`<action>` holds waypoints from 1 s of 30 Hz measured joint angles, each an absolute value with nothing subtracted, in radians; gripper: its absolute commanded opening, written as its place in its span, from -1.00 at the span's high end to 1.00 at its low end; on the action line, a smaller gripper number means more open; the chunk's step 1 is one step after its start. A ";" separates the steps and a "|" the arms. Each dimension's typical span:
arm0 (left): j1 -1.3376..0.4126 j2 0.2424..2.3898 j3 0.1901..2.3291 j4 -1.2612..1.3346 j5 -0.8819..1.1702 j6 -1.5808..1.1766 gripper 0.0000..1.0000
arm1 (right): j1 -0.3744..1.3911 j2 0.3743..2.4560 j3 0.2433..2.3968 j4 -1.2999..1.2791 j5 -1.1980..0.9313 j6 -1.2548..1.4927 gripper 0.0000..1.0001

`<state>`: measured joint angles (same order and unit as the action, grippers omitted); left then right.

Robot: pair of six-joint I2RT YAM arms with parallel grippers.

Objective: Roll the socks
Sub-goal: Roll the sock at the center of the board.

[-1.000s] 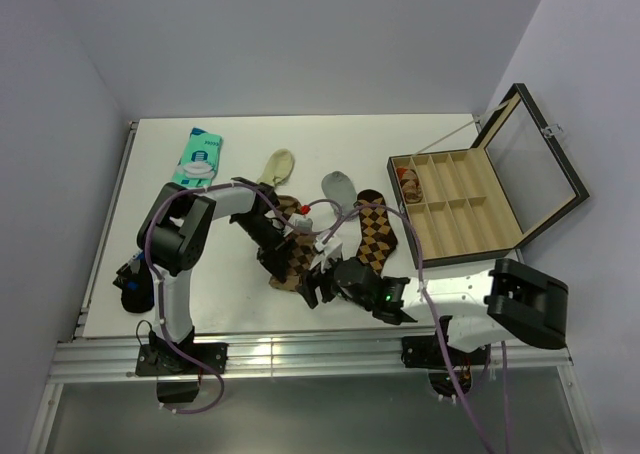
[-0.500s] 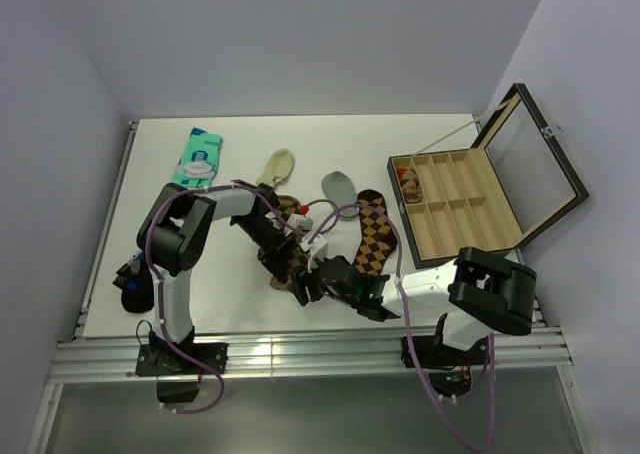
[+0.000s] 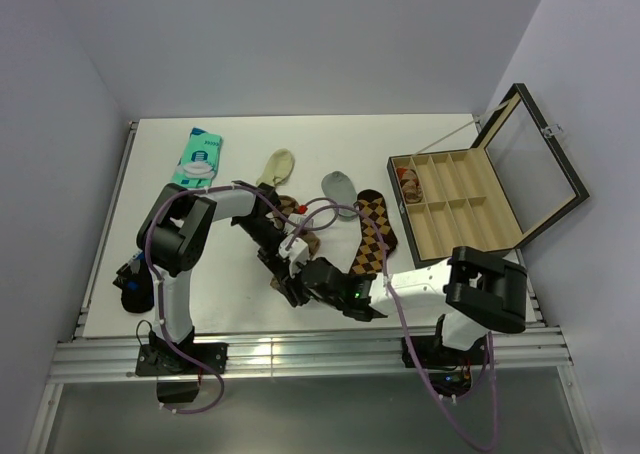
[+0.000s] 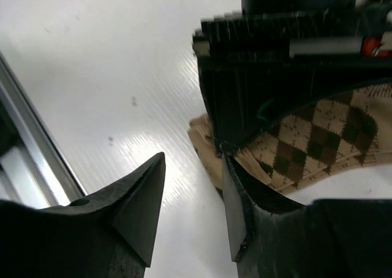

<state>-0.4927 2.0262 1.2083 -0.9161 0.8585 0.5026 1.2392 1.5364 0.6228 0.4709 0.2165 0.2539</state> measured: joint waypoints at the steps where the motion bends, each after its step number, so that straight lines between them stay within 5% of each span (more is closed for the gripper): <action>1: -0.493 2.026 1.208 -0.916 0.858 0.500 0.99 | 1.239 1.543 0.623 0.461 0.217 0.249 0.06; 17: -0.501 2.027 1.224 -0.930 0.831 0.493 0.94 | 1.239 1.689 0.684 0.393 0.241 0.166 0.16; 30: -0.509 2.027 1.229 -0.933 0.818 0.496 0.89 | 1.258 1.687 0.726 0.307 0.329 0.116 -0.11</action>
